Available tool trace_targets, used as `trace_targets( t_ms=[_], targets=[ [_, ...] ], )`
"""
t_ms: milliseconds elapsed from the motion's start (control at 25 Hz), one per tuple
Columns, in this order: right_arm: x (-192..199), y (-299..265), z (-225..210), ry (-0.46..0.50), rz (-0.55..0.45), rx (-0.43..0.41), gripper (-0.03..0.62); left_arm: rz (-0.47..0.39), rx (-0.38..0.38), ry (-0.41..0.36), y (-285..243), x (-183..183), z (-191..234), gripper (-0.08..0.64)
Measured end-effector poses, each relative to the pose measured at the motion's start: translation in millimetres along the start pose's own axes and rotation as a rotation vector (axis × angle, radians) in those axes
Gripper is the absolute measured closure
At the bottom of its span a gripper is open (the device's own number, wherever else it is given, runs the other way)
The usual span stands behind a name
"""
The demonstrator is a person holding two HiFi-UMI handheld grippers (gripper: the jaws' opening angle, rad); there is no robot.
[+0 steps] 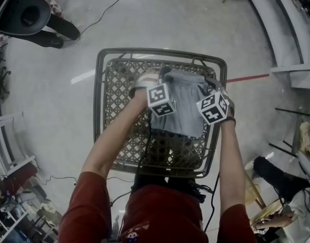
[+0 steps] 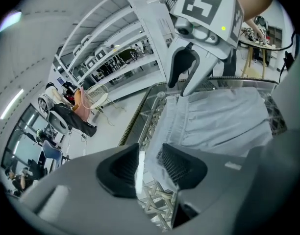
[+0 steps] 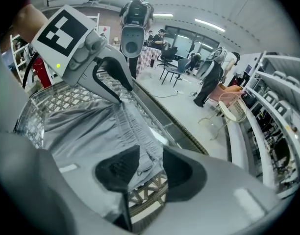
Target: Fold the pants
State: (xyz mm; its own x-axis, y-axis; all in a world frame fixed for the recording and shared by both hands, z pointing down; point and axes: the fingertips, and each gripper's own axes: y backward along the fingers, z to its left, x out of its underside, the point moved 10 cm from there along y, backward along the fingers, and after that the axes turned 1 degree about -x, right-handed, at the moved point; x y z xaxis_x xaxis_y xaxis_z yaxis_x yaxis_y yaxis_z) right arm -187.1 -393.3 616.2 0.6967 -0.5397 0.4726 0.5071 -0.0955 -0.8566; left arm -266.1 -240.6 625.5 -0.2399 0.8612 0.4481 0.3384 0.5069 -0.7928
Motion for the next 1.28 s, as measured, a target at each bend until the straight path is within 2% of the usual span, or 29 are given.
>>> trace_targets(
  t_ms=[240, 360, 480, 680, 800, 1000, 1160, 1280],
  targets=[
    [-7, 46, 19, -0.138, -0.132, 0.095, 0.449, -0.165, -0.131, 0.210, 48, -4, -3, 0.394],
    [-11, 73, 37, -0.230, -0.219, 0.112, 0.449, -0.232, -0.243, 0.252, 76, -7, -21, 0.396],
    [-11, 108, 62, -0.311, -0.296, 0.149, 0.450, -0.272, -0.300, 0.339, 111, -10, -46, 0.396],
    [7, 169, 83, -0.406, -0.514, 0.224, 0.450, -0.417, -0.415, 0.468, 165, -39, -84, 0.396],
    [13, 214, 111, -0.402, -0.613, 0.249, 0.451, -0.493, -0.475, 0.528, 215, -51, -107, 0.397],
    [16, 290, 147, -0.346, -0.724, 0.258, 0.449, -0.643, -0.520, 0.661, 298, -61, -147, 0.402],
    [43, 341, 165, -0.337, -0.795, 0.286, 0.450, -0.710, -0.545, 0.657, 335, -81, -191, 0.405],
    [54, 372, 197, -0.310, -0.815, 0.314, 0.450, -0.724, -0.545, 0.662, 362, -77, -215, 0.413]
  ],
)
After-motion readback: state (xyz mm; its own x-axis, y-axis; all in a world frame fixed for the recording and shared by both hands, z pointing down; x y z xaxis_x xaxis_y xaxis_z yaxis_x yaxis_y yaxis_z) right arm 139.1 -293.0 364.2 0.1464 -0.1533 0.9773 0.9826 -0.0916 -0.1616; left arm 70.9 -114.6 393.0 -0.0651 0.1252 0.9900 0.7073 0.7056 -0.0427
